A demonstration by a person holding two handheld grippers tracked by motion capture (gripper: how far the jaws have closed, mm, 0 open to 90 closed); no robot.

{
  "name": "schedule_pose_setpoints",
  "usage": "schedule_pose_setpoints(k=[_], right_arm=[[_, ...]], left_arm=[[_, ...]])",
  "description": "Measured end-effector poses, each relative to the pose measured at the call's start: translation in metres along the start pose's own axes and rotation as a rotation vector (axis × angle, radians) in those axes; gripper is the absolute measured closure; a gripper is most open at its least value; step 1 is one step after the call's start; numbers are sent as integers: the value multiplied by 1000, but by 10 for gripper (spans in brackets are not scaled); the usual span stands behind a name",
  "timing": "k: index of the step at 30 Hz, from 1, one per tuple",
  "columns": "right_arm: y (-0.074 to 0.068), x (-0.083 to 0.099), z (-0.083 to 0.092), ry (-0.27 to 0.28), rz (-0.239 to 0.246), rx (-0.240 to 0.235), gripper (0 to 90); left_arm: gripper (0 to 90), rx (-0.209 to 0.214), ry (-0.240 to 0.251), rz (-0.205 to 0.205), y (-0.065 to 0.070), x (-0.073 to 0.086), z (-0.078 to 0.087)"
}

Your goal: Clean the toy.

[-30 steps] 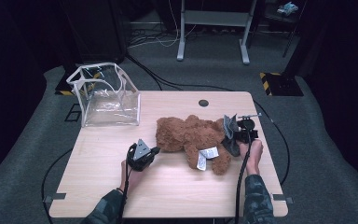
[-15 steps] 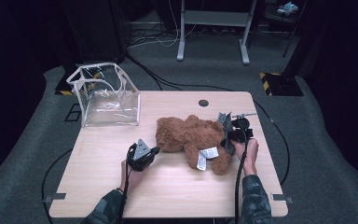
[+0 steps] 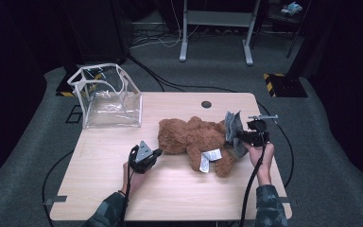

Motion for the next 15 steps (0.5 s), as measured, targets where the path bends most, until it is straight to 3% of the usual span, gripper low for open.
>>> schedule_pose_setpoints(k=[3,8,10,15], right_arm=[[-10,-2,-7,-25,14,-18,808],[-23,3,-36,-103,31,-32,814],[-22,5,-43,-110,21,-37,815],[-17,15,-59,-195,22,-32,814]], left_arm=[[897,1,-2,3,0,0,0],[897,2,-3,-2,1,0,-1],[897,2,-2,-2,1,0,0],[897,3,0,3,1,0,-1]])
Point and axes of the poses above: each handheld gripper's, and its own axes: z roughly backward along the jaws, x roughly out of its underside, y roughly to its right, the point moved 1 cm from there along -z, roughly forward along the jaws, and after that the axes turned 3 degrees about z, right-handed, at the moved point
